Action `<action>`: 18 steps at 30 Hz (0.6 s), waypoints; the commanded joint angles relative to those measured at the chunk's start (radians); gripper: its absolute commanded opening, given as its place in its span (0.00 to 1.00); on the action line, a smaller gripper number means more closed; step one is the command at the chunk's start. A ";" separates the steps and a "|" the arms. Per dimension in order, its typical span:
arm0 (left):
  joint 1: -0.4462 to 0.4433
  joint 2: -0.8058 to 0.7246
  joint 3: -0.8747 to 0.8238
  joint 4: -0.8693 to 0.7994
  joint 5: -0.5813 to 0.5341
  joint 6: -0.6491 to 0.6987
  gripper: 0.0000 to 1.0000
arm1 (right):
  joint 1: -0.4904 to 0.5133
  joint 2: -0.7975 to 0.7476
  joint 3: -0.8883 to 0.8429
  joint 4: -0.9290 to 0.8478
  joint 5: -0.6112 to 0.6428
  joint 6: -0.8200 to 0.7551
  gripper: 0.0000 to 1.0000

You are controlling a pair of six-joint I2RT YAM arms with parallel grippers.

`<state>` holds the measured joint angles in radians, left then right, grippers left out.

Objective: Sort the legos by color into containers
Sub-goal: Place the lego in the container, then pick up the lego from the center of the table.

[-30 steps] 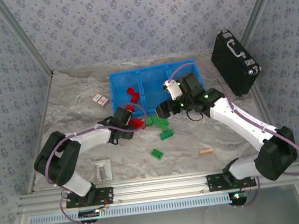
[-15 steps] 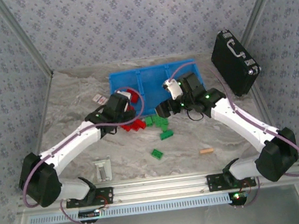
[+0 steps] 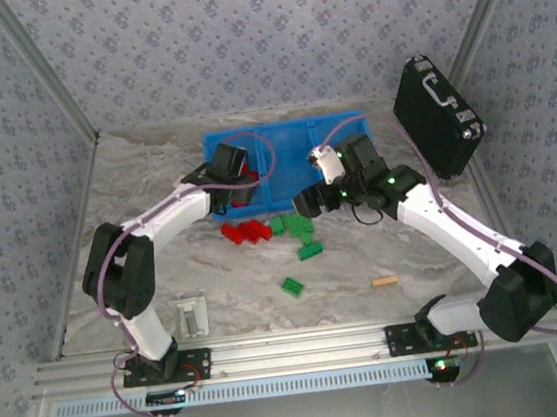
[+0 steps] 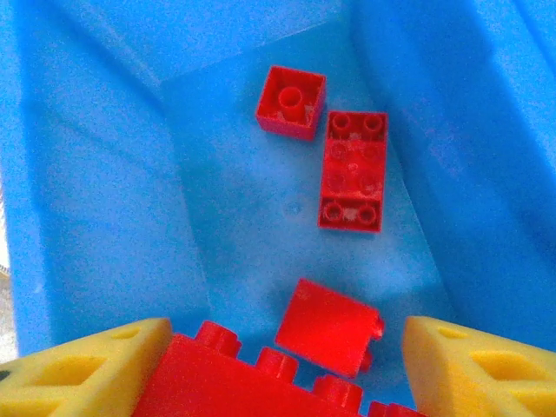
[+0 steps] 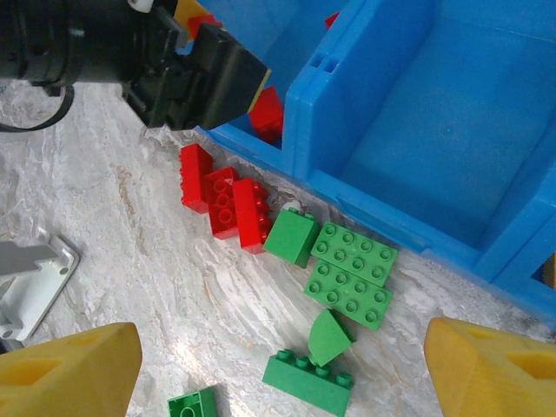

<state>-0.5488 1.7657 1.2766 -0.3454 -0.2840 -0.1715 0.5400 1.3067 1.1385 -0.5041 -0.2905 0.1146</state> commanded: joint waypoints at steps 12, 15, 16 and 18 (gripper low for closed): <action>-0.040 -0.305 -0.142 0.011 0.078 0.083 1.00 | -0.017 -0.027 -0.032 0.019 -0.009 0.003 0.86; -0.088 -0.455 -0.267 0.018 0.072 0.137 1.00 | -0.012 -0.026 -0.028 0.020 -0.008 0.010 0.86; -0.092 -0.499 -0.310 0.015 0.082 0.146 1.00 | -0.009 -0.026 -0.027 0.022 -0.006 0.013 0.86; -0.094 -0.575 -0.384 0.006 0.110 0.153 1.00 | -0.005 -0.019 -0.022 0.024 -0.006 0.019 0.86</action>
<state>-0.6437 1.2579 0.9707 -0.3313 -0.2047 -0.0677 0.5259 1.2964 1.1114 -0.4927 -0.2916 0.1184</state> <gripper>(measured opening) 0.998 0.865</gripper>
